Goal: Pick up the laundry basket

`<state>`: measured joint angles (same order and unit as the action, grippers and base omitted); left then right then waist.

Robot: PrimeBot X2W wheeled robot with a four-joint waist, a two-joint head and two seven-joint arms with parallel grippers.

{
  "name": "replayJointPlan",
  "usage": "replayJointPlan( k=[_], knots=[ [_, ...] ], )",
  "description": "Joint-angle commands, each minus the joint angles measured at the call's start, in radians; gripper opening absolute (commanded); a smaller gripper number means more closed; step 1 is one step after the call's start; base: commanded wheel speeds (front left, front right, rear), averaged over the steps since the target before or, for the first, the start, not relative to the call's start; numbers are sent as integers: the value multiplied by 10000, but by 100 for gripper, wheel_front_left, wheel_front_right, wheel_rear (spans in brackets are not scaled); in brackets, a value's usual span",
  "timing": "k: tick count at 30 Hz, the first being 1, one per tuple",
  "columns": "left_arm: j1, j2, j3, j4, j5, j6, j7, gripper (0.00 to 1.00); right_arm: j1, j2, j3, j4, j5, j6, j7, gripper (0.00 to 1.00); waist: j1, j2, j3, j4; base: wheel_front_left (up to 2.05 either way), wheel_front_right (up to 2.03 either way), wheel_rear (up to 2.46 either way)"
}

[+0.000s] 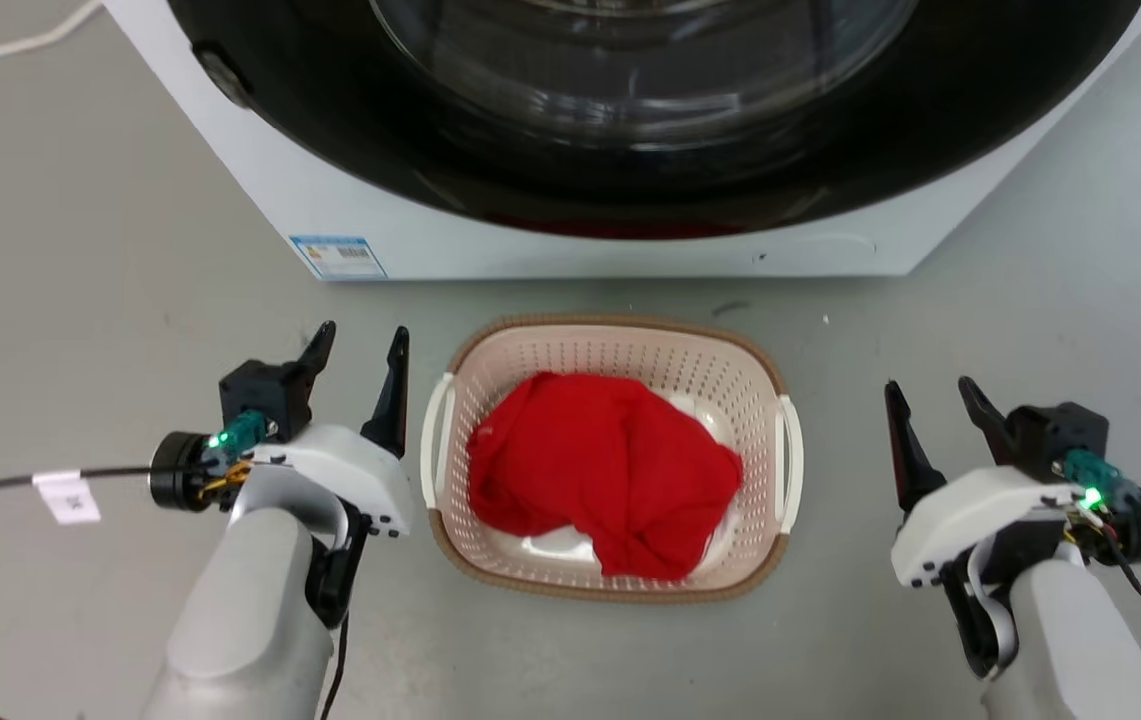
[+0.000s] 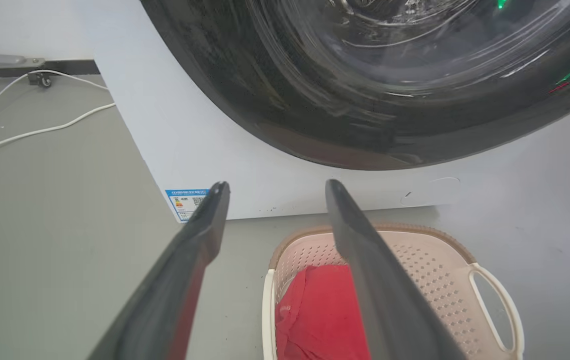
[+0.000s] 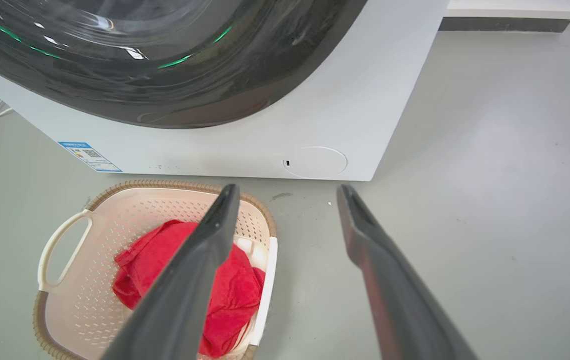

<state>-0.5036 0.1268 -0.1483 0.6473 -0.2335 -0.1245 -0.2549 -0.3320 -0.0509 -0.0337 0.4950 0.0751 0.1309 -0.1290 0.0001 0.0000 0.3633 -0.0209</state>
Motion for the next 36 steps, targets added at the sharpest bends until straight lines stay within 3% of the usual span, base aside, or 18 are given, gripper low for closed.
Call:
replayJointPlan(
  k=[1, 8, 20, 28, 36],
  knots=[
    [-389, 92, -109, 328, -43, -46, 15, 100, -457, 13, 123, 368, 61, -3, -51, 100, -1, 0, 783, -224, 0, 0, 0],
    [-1366, 230, -620, 1826, -512, -60, 207, 100, -1609, 13, 644, 2000, 387, -3, -244, 100, -1, 0, 1670, -354, 0, 0, 0],
    [-3108, 686, -2435, 3504, -2686, -54, 1323, 100, -3599, 13, 1989, 4956, 1518, -3, -76, 100, -1, 0, 3143, -378, 0, 0, 0],
    [-3821, 1331, -3448, 3800, -4059, -55, 2535, 100, -4752, 11, 3440, 5933, 2930, -3, 662, 100, -1, 0, 3996, -548, 0, 0, 0],
    [-4264, 1730, -4260, 3881, -4975, -55, 3087, 100, -5506, 11, 4709, 6303, 4092, -3, 1147, 100, -1, 0, 4591, -662, 0, 0, 0]
  ],
)
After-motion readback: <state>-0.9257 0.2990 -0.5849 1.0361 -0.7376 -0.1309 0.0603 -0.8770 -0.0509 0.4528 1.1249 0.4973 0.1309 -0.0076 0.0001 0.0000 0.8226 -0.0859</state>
